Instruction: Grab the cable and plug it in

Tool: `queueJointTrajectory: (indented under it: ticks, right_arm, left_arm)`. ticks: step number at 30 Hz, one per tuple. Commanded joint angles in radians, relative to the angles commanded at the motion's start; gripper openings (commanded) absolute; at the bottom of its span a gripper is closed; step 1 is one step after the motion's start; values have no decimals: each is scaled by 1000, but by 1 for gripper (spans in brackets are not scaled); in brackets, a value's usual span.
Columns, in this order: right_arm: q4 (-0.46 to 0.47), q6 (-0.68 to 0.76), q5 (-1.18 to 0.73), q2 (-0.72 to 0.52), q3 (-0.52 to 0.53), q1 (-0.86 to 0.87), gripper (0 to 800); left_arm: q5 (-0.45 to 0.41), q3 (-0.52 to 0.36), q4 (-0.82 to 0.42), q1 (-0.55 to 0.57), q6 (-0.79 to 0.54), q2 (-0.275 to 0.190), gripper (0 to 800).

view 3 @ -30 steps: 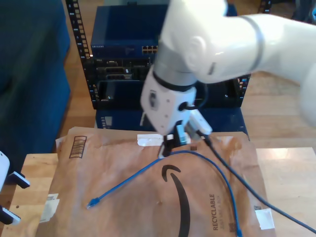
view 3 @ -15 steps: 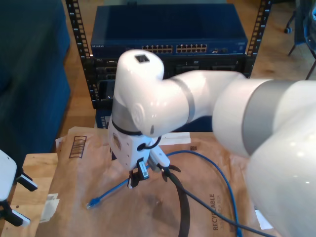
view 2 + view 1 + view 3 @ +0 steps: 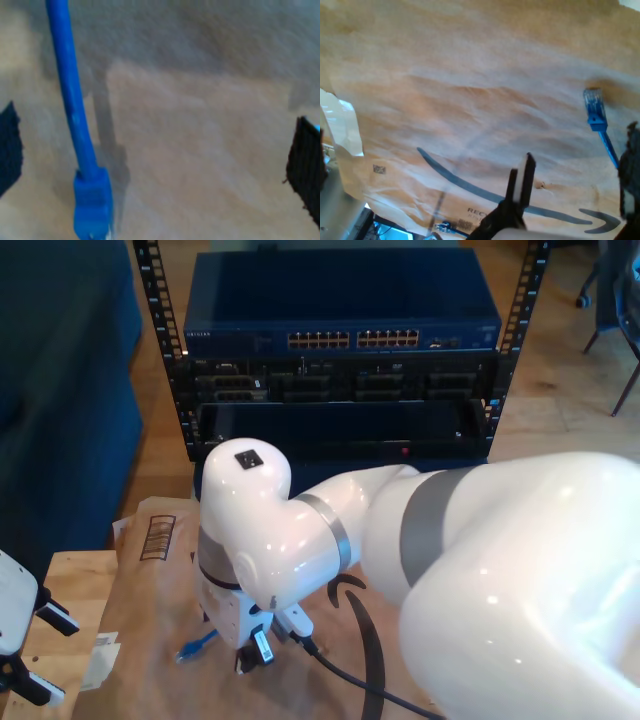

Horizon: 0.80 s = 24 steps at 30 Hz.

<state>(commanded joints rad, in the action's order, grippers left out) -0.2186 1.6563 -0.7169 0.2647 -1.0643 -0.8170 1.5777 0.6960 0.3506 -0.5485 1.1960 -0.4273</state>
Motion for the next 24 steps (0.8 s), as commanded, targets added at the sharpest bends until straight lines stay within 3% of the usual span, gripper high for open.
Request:
queueJointTrajectory:
  ticks: [10, 17, 24]
  right_arm:
    - [-2, -2, 34, 12, -15, 0, 620]
    - [-2, -2, 35, 18, -15, 0, 470]
    - [-3, 0, 101, 20, -12, -2, 172]
  left_arm:
    - [-14, -2, 0, 0, 0, 2, 800]
    - [-14, -2, 2, 0, 0, 2, 800]
    - [-14, -2, 0, 0, 0, 2, 800]
